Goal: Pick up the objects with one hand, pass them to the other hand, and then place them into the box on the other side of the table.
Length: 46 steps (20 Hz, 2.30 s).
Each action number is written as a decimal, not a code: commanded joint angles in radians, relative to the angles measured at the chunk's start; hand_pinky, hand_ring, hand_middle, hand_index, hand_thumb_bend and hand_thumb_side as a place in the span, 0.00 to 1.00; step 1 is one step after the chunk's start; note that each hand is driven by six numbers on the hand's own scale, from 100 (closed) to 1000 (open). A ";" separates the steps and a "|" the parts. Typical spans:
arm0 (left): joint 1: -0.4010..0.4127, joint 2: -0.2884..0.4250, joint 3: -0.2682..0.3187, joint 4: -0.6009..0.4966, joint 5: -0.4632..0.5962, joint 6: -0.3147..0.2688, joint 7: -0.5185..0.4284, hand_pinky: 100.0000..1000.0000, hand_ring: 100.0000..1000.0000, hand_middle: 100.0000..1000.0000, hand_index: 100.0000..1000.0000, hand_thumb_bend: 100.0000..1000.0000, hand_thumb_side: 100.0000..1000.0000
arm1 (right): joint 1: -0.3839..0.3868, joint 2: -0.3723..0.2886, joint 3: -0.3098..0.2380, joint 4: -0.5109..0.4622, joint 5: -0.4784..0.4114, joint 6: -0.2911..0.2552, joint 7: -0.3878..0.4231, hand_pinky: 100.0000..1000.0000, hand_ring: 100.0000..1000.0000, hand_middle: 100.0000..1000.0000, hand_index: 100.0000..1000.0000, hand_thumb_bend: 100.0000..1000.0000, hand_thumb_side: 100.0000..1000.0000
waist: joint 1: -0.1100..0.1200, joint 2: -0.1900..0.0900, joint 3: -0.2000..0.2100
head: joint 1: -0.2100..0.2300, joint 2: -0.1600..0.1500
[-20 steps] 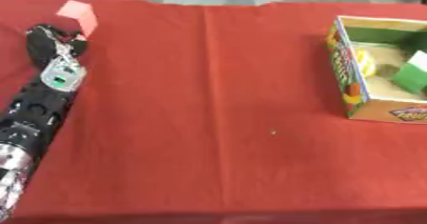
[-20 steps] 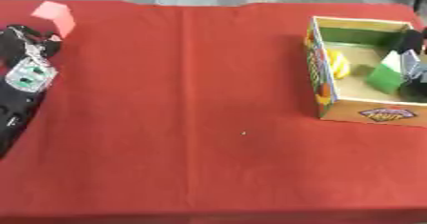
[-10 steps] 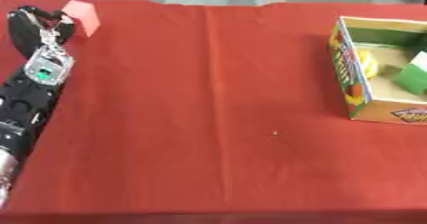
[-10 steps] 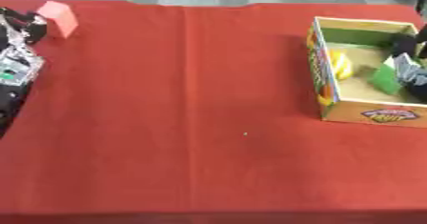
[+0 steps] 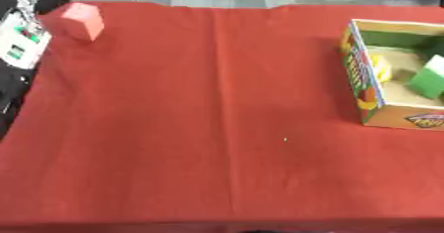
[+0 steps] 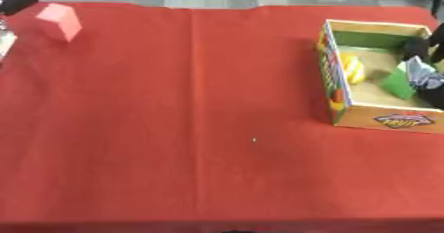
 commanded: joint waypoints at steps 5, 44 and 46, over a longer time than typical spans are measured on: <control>-0.043 0.010 0.069 0.111 -0.085 -0.035 -0.132 0.81 0.75 0.70 0.78 1.00 0.52 | -0.015 -0.007 0.000 -0.021 -0.011 -0.003 0.007 0.63 0.32 0.37 0.91 0.00 0.16 | -0.011 -0.001 -0.023 | 0.027 -0.002; -0.019 -0.012 0.082 0.135 -0.006 -0.151 0.098 0.83 0.79 0.74 0.78 0.73 0.44 | -0.005 0.019 0.010 -0.018 -0.017 -0.011 0.016 0.64 0.32 0.38 0.92 0.00 0.19 | -0.021 0.038 -0.042 | 0.037 -0.002; -0.018 -0.014 0.080 0.140 0.000 -0.167 0.103 0.83 0.80 0.74 0.79 0.73 0.44 | -0.005 0.019 0.011 -0.018 -0.017 -0.011 0.017 0.64 0.32 0.37 0.92 0.00 0.19 | -0.021 0.039 -0.042 | 0.036 -0.002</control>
